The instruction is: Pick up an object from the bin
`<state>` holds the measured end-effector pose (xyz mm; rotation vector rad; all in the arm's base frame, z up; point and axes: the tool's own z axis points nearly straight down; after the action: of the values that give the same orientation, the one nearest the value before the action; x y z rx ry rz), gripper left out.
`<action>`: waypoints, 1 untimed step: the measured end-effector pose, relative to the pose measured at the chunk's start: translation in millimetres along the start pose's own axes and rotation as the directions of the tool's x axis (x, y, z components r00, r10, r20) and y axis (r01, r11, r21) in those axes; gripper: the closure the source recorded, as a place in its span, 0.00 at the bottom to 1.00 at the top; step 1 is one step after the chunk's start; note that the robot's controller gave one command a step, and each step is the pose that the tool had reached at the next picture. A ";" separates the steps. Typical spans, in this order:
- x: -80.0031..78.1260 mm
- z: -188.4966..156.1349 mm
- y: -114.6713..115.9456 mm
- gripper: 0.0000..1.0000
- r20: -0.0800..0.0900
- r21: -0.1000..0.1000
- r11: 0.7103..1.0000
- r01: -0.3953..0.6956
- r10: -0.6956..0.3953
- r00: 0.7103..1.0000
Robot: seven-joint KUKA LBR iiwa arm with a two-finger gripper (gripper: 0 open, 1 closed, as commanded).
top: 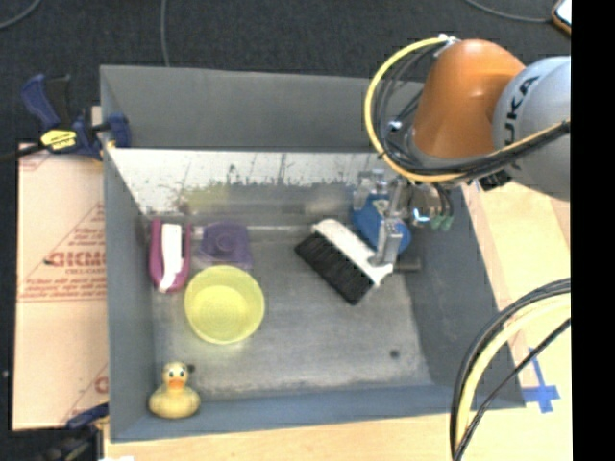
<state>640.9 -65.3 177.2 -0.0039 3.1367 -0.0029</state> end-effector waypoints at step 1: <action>0.0 0.0 0.0 0.00 0.000 0.000 1.000 0.000 0.000 1.000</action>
Offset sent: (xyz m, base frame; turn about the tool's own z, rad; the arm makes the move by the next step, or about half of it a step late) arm -0.0037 -0.0118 -0.0317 0.0469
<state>640.9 -65.3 177.2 -0.0040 3.1367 -0.0029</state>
